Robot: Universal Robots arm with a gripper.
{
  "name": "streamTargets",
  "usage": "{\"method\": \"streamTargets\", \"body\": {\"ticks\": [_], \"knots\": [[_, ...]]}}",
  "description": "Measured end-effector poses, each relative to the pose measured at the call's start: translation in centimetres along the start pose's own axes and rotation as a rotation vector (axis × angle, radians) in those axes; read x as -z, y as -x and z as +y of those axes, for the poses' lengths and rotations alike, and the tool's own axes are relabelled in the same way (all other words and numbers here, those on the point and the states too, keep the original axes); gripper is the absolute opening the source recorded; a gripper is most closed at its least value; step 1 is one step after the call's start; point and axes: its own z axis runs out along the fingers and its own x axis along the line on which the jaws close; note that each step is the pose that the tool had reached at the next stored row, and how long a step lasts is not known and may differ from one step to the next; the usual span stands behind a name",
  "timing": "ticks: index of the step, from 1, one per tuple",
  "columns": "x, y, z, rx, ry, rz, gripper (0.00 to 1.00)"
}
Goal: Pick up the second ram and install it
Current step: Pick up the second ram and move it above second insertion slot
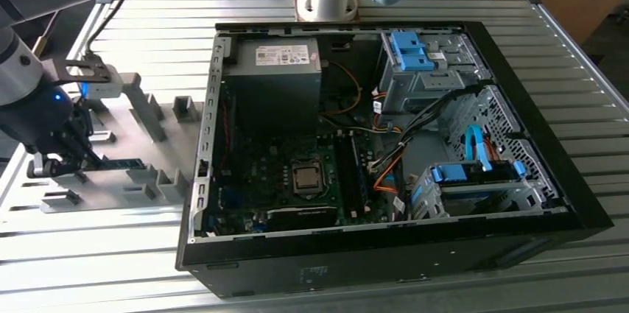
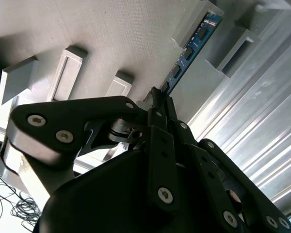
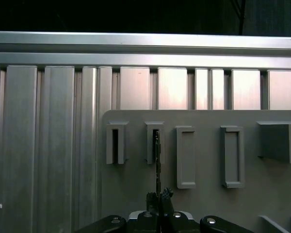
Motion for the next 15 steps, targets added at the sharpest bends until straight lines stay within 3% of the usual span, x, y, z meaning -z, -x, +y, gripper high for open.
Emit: {"method": "streamTargets", "body": {"ticks": [15], "knots": [[0.47,0.01,0.01,0.000,0.0000,0.0001,0.14]]}}
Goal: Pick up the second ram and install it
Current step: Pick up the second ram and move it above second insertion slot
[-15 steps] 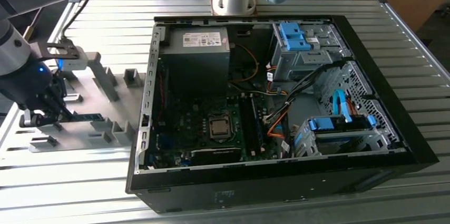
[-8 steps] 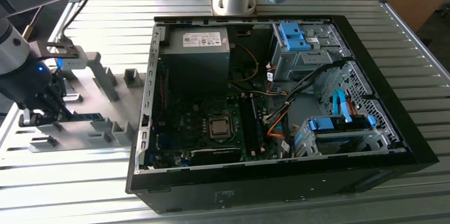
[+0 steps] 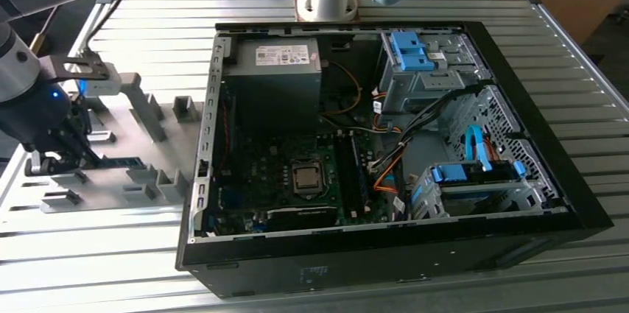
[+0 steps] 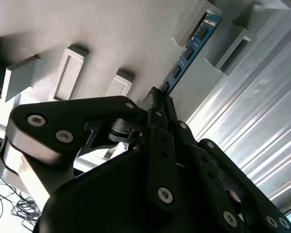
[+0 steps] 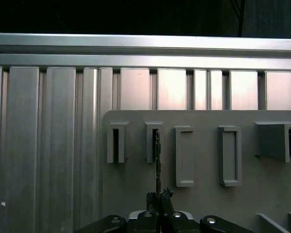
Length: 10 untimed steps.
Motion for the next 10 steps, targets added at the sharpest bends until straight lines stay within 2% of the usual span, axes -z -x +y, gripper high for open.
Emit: {"method": "streamTargets", "body": {"ticks": [10], "knots": [[0.43,0.01,0.01,0.000,-0.0001,-0.0001,0.14]]}}
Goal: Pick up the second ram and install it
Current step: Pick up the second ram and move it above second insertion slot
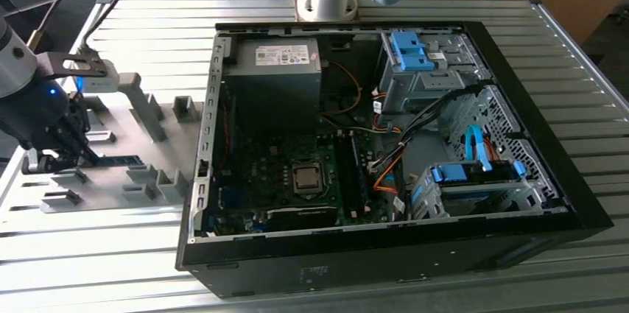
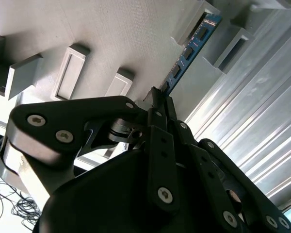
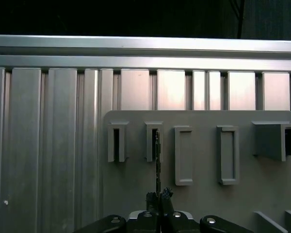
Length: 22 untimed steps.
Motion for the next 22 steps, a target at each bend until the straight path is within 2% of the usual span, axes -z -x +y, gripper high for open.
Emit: {"method": "streamTargets", "body": {"ticks": [22], "knots": [[0.82,0.02,0.01,0.000,0.0001,0.0001,0.14]]}}
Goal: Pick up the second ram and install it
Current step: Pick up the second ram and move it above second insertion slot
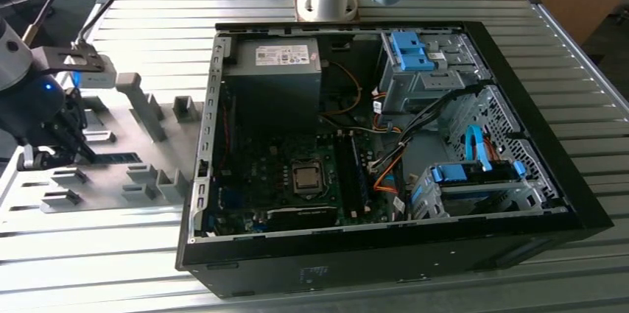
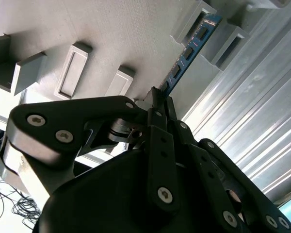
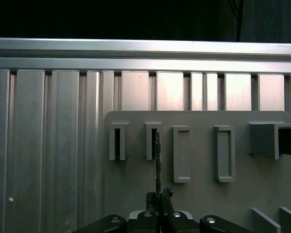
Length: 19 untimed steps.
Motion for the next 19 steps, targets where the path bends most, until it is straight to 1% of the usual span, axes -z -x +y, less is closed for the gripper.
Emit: {"method": "streamTargets", "body": {"ticks": [10,19], "knots": [[0.49,0.02,0.01,0.000,-0.0001,-0.0001,0.14],[0.73,0.02,0.01,0.000,-0.0001,-0.0001,0.14]]}}
